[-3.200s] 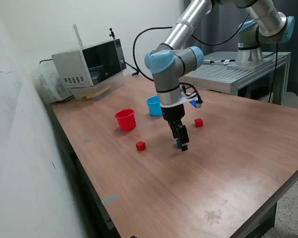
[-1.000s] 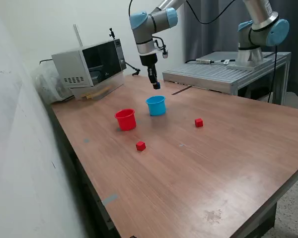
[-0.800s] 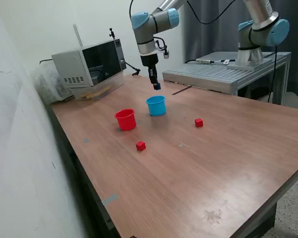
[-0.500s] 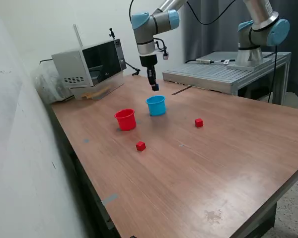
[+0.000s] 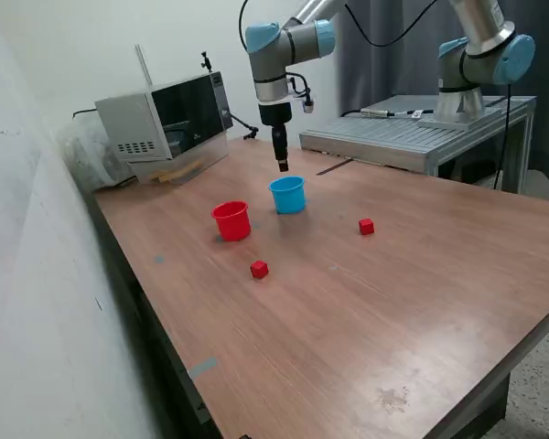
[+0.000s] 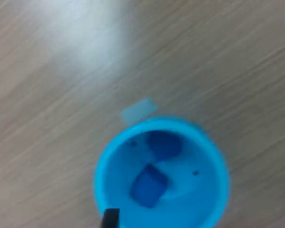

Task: Place red objects in the red bin, and blue objects in the blue bin.

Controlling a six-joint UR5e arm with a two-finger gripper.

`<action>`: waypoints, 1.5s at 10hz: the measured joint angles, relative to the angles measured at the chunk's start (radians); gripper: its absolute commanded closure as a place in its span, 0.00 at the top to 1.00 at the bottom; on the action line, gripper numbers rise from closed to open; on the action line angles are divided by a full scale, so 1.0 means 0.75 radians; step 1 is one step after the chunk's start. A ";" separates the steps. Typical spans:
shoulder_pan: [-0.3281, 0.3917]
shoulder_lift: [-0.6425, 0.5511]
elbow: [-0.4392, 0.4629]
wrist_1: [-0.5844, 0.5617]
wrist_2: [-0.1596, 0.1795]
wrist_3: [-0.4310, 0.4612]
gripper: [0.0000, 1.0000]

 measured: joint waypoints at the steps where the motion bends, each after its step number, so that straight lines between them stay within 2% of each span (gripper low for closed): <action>1: 0.063 -0.003 0.000 0.013 0.010 0.002 1.00; 5: 0.296 -0.016 0.003 0.079 0.155 0.047 1.00; 8: 0.364 -0.020 0.020 0.086 0.269 0.095 1.00; 10: 0.371 -0.004 0.048 0.043 0.293 0.111 1.00; 15: 0.372 0.141 0.091 -0.105 0.297 0.115 1.00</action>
